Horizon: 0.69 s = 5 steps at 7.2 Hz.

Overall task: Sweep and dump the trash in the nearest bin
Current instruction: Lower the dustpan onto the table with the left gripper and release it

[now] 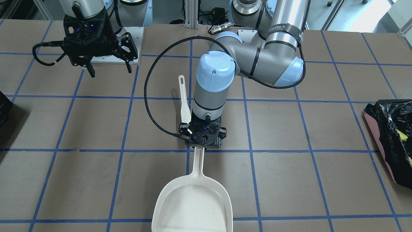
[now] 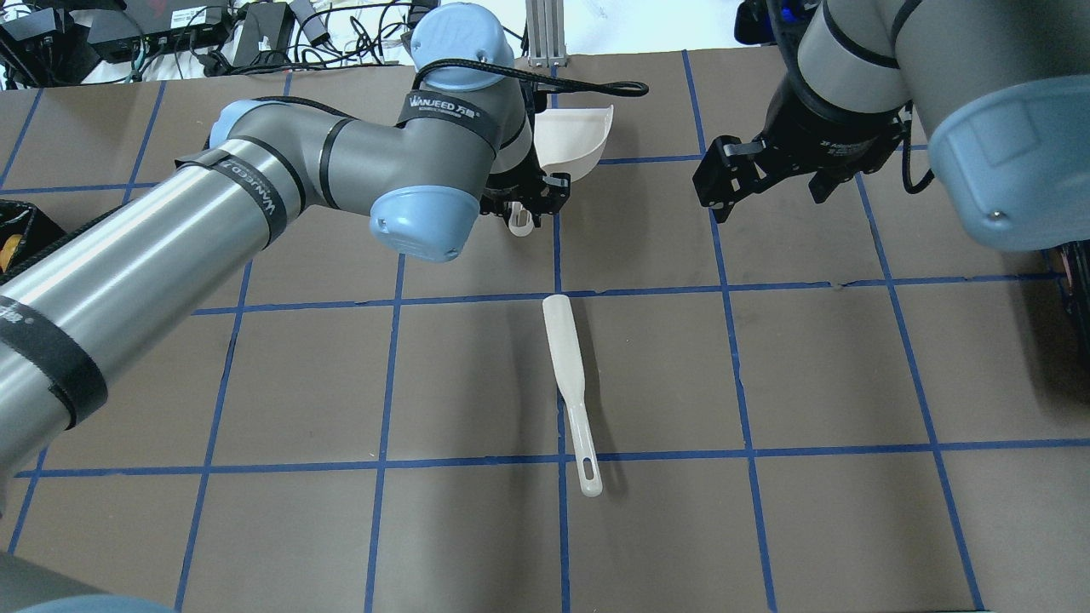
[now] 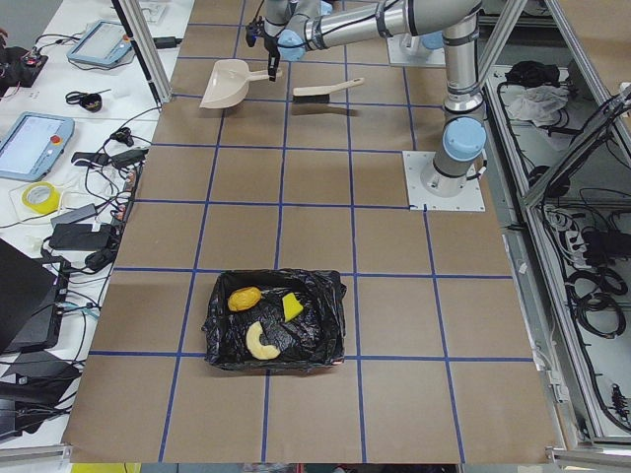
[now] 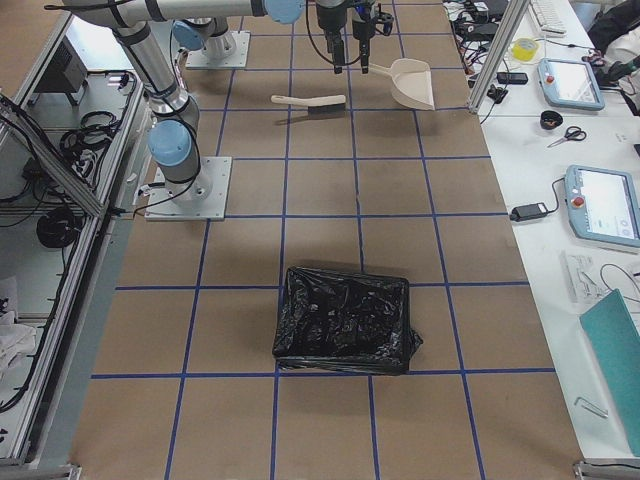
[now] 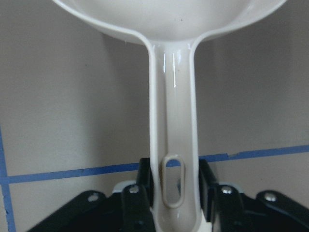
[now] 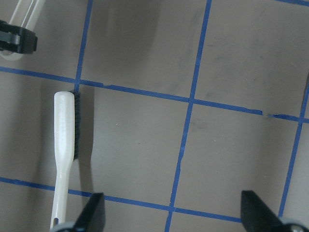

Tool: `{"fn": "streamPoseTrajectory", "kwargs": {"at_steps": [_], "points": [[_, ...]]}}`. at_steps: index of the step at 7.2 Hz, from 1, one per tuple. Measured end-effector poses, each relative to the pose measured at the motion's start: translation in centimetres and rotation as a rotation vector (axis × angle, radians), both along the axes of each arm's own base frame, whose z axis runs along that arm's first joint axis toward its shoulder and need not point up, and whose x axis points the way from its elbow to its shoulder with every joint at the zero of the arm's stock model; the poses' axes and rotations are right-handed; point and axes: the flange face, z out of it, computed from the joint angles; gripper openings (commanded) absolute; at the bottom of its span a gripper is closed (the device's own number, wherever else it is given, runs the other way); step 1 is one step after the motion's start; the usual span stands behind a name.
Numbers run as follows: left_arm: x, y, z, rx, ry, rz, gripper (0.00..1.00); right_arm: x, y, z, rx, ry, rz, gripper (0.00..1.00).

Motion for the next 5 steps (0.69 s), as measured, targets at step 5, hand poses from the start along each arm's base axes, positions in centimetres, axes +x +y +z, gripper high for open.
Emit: {"fn": "streamPoseTrajectory", "kwargs": {"at_steps": [5], "points": [[-4.2,2.5,-4.0,0.051,-0.016,-0.053,0.0,0.0,0.2,-0.1,0.004,0.005,0.004,1.0]]}}
